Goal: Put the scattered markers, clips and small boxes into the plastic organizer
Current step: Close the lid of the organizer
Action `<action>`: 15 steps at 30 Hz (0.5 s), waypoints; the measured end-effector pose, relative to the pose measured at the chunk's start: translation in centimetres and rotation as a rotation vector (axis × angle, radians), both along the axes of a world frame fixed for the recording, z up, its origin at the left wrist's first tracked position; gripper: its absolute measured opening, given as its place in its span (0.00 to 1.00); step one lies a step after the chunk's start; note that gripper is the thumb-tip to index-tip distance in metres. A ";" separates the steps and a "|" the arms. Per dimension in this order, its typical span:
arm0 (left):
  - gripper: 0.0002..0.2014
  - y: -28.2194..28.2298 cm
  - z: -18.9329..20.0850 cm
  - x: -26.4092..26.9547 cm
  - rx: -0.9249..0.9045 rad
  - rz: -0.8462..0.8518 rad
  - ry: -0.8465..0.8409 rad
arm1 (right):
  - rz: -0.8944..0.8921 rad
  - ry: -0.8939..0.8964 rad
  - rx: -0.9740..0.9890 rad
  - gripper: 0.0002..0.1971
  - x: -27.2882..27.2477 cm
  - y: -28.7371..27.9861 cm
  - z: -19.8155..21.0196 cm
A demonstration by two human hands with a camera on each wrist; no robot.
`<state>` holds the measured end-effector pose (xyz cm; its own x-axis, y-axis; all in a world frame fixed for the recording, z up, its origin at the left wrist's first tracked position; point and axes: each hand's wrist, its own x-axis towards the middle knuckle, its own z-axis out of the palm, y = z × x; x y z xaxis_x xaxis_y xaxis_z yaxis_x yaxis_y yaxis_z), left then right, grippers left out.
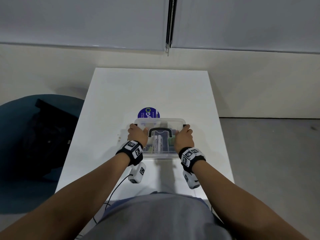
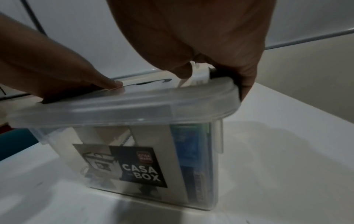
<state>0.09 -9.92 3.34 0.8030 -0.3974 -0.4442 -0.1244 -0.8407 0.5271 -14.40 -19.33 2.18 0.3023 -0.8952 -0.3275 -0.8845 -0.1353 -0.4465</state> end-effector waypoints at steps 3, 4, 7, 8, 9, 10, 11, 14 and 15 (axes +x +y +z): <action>0.31 -0.3 0.6 -0.3 0.018 0.003 0.008 | 0.027 0.036 -0.052 0.31 0.2 0.1 -0.1; 0.31 -0.2 0.6 -0.1 0.006 -0.004 0.022 | 0.042 0.038 -0.068 0.30 0.1 0.0 -0.2; 0.32 0.5 0.1 0.4 -0.012 -0.029 0.017 | 0.061 0.026 -0.124 0.30 -0.5 0.1 -0.4; 0.32 0.8 0.1 0.4 -0.013 -0.042 -0.002 | 0.062 0.014 -0.131 0.31 -0.7 0.1 -0.2; 0.32 1.2 0.0 0.4 -0.016 -0.054 -0.024 | 0.068 0.001 -0.140 0.31 -0.9 0.1 -0.2; 0.32 1.5 -0.1 0.3 -0.027 -0.060 -0.049 | 0.074 -0.009 -0.144 0.31 -1.0 0.2 0.0; 0.32 1.8 -0.2 0.2 -0.035 -0.061 -0.071 | 0.080 -0.012 -0.149 0.31 -1.3 0.4 -0.1; 0.31 2.4 -0.3 0.0 -0.049 -0.070 -0.106 | 0.076 -0.025 -0.115 0.32 -1.6 0.6 0.2; 0.31 2.3 -0.3 0.2 -0.059 -0.076 -0.118 | 0.077 -0.029 -0.116 0.32 -1.5 0.2 0.4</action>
